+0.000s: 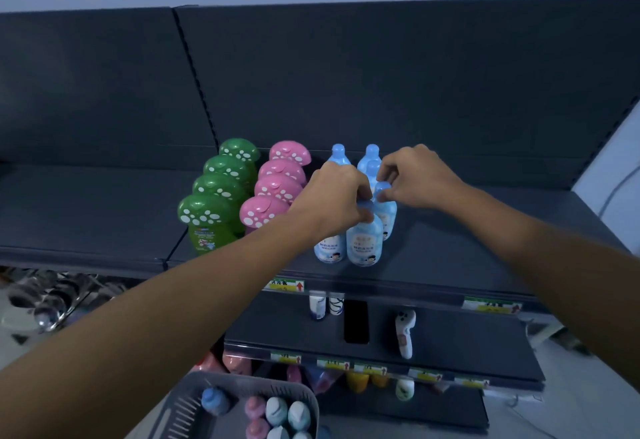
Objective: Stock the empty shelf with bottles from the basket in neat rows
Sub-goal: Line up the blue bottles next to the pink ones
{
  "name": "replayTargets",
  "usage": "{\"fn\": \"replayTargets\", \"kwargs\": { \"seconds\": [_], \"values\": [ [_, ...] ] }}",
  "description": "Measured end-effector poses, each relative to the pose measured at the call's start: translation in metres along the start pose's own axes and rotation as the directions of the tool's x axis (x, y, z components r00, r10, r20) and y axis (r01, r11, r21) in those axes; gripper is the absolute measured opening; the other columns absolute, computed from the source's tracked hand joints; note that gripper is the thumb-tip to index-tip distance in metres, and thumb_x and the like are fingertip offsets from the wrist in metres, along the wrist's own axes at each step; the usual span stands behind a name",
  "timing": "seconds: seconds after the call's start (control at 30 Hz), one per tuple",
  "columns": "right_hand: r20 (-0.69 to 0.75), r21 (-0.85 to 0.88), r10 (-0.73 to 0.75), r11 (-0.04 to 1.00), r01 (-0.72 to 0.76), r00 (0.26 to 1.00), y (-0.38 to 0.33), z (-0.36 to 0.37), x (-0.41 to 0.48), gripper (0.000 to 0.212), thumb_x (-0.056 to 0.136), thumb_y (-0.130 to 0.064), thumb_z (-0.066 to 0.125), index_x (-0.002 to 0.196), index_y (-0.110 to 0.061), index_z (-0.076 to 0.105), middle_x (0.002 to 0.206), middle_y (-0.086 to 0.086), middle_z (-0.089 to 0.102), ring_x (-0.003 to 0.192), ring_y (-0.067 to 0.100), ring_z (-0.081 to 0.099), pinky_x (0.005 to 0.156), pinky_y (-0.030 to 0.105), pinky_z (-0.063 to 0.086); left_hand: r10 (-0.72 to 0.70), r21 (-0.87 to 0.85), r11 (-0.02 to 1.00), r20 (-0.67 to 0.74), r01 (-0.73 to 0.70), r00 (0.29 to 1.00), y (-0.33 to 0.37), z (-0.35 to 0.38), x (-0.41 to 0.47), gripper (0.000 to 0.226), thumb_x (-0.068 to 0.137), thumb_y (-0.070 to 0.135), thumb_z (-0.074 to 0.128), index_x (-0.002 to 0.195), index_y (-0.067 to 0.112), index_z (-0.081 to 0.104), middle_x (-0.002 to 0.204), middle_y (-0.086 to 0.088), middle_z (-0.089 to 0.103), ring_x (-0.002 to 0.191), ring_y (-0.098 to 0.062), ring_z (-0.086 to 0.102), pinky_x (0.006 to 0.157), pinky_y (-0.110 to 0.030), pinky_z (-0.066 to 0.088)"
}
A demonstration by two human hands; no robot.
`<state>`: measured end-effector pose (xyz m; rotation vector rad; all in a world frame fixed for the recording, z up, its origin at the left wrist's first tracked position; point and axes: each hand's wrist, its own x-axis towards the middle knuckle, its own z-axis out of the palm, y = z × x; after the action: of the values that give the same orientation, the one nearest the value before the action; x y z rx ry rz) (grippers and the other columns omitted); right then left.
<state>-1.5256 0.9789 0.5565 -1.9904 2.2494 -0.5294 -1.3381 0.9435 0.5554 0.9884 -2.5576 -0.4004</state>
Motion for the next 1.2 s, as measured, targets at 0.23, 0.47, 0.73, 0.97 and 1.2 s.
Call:
{"fn": "replayTargets", "kwargs": {
  "seconds": [0.23,0.47,0.73,0.97,1.2],
  "values": [
    [0.023,0.019,-0.009,1.000,0.009,1.000,0.012,0.006,0.020,0.023,0.068,-0.036,0.088,0.075,-0.032,0.066,0.079,-0.016,0.068,0.083,0.011,0.066,0.077,0.038,0.059,-0.027,-0.013,1.000,0.042,0.028,0.999,0.000,0.008,0.015,0.023,0.074,0.028,0.084,0.096,0.023,0.078,0.089,0.006,0.075,0.094,-0.018,0.065,0.085,-0.036,0.057],
    [0.022,0.043,-0.028,0.999,0.027,0.999,0.020,0.009,0.027,0.019,0.069,-0.036,0.087,0.075,-0.030,0.070,0.075,-0.016,0.069,0.078,0.006,0.066,0.075,0.036,0.060,-0.042,-0.024,0.999,0.050,0.044,0.998,0.005,0.017,0.019,0.019,0.074,0.026,0.079,0.092,0.021,0.078,0.083,0.001,0.074,0.092,-0.018,0.065,0.081,-0.038,0.057],
    [0.038,0.092,-0.055,0.994,0.051,0.998,0.020,0.011,0.030,0.011,0.072,-0.026,0.083,0.075,-0.027,0.072,0.072,-0.016,0.069,0.076,0.002,0.067,0.079,0.035,0.060,-0.037,-0.045,0.998,0.058,0.040,0.998,0.010,0.026,0.023,0.021,0.078,0.023,0.079,0.098,0.019,0.076,0.090,0.001,0.073,0.094,-0.019,0.065,0.083,-0.040,0.057],
    [0.045,0.103,-0.052,0.994,0.047,0.998,0.025,0.015,0.033,0.017,0.073,-0.035,0.085,0.078,-0.030,0.070,0.076,-0.016,0.069,0.080,-0.002,0.063,0.076,0.028,0.058,-0.031,-0.031,0.999,0.042,0.032,0.999,0.005,0.028,0.025,0.021,0.079,0.025,0.078,0.099,0.018,0.076,0.085,0.002,0.070,0.088,-0.017,0.063,0.080,-0.041,0.057],
    [0.057,0.104,-0.038,0.994,0.032,0.998,0.025,0.015,0.033,0.017,0.074,-0.033,0.085,0.080,-0.031,0.069,0.080,-0.016,0.069,0.078,0.000,0.065,0.073,0.026,0.057,-0.026,-0.065,0.997,0.043,0.028,0.999,0.003,0.028,0.024,0.019,0.077,0.023,0.081,0.096,0.020,0.076,0.083,0.004,0.071,0.089,-0.016,0.062,0.081,-0.040,0.056]
  ]
}}
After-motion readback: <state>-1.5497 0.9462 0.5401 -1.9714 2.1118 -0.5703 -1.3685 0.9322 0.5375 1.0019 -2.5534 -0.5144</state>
